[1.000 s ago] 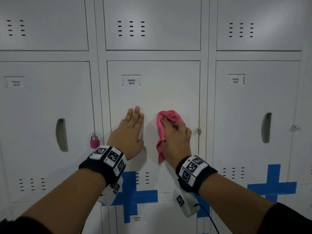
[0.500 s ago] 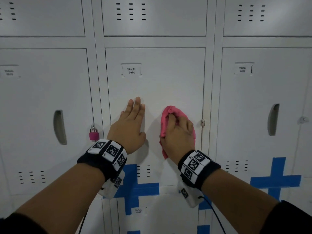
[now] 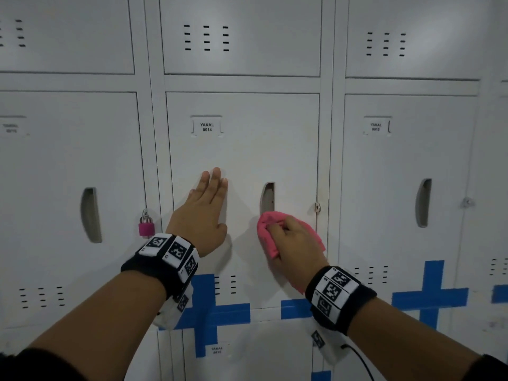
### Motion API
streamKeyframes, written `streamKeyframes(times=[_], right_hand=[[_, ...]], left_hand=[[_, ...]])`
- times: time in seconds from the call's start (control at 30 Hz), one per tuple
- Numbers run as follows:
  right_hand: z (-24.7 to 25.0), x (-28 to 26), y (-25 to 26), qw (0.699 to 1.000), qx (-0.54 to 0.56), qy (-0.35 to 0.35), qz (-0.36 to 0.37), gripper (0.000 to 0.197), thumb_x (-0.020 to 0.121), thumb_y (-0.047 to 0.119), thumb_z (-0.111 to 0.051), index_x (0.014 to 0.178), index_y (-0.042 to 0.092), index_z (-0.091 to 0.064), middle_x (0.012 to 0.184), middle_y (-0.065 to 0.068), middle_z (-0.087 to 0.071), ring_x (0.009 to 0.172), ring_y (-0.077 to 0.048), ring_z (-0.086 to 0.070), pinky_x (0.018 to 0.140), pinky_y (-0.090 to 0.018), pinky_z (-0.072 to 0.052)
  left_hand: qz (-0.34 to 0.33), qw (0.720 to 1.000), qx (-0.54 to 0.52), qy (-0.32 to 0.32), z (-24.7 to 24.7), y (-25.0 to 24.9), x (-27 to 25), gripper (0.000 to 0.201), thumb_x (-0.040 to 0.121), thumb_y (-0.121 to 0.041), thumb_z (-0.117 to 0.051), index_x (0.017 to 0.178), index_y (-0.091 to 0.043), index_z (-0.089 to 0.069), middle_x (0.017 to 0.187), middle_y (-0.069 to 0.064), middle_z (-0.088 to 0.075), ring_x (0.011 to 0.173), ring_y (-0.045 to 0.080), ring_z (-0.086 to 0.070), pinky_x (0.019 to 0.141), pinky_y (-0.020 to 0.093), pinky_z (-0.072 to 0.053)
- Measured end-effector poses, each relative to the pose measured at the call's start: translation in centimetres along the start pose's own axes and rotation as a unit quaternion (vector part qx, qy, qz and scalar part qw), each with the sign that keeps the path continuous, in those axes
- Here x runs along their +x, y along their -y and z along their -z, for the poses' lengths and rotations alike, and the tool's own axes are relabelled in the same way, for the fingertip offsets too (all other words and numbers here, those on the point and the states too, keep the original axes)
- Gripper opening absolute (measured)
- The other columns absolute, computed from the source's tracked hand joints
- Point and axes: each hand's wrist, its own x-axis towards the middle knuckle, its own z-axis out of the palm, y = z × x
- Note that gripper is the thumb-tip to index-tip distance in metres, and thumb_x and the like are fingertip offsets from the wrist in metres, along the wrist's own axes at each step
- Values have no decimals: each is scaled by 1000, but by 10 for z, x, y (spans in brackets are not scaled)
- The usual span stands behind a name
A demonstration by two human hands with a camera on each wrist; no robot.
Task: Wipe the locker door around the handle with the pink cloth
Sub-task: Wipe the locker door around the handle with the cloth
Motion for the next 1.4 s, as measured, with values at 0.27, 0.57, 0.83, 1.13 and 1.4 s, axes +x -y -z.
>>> streamKeyframes(times=[0.27, 0.57, 0.83, 1.13, 1.4], right_hand=[[20, 4, 1, 909, 271, -195, -250, 33, 98, 18, -49, 130, 20, -53, 103, 1, -48, 83, 6, -47, 66, -2, -38], [5, 31, 2, 994, -95, -30, 35, 63, 76, 21, -69, 134, 4, -51, 127, -13, -61, 123, -32, -50, 105, -45, -42], [23, 46, 26, 901, -418, 84, 83, 63, 93, 23, -39, 143, -14, -26, 127, -18, -59, 132, -37, -39, 114, -41, -25], [29, 54, 29, 966, -213, 133, 57, 19, 84, 16, -63, 101, 8, -64, 102, -9, -61, 103, -27, -52, 90, -35, -34], [32, 40, 26, 946, -224, 203, 116, 20, 90, 21, -50, 107, 14, -58, 93, 1, -58, 104, -21, -48, 87, -32, -35]], left_hand=[[5, 1000, 6, 3, 1, -2, 0, 85, 89, -28, -44, 150, -17, 14, 156, 0, 30, 145, 18, 23, 121, 37, -12], [1, 1000, -8, -3, 0, 0, 0, 87, 88, -27, -46, 151, -19, 13, 156, -3, 29, 144, 15, 24, 121, 36, -12], [-11, 1000, 2, -20, -5, 3, 1, 84, 89, -27, -46, 151, -16, 10, 157, 2, 27, 146, 19, 21, 121, 39, -8], [-14, 1000, -1, -21, -2, 7, 1, 86, 87, -23, -47, 152, -20, 9, 158, -4, 24, 146, 13, 19, 118, 35, -22], [-11, 1000, 1, -18, -2, 7, 0, 87, 86, -22, -46, 151, -21, 11, 157, -5, 26, 145, 12, 20, 117, 34, -24]])
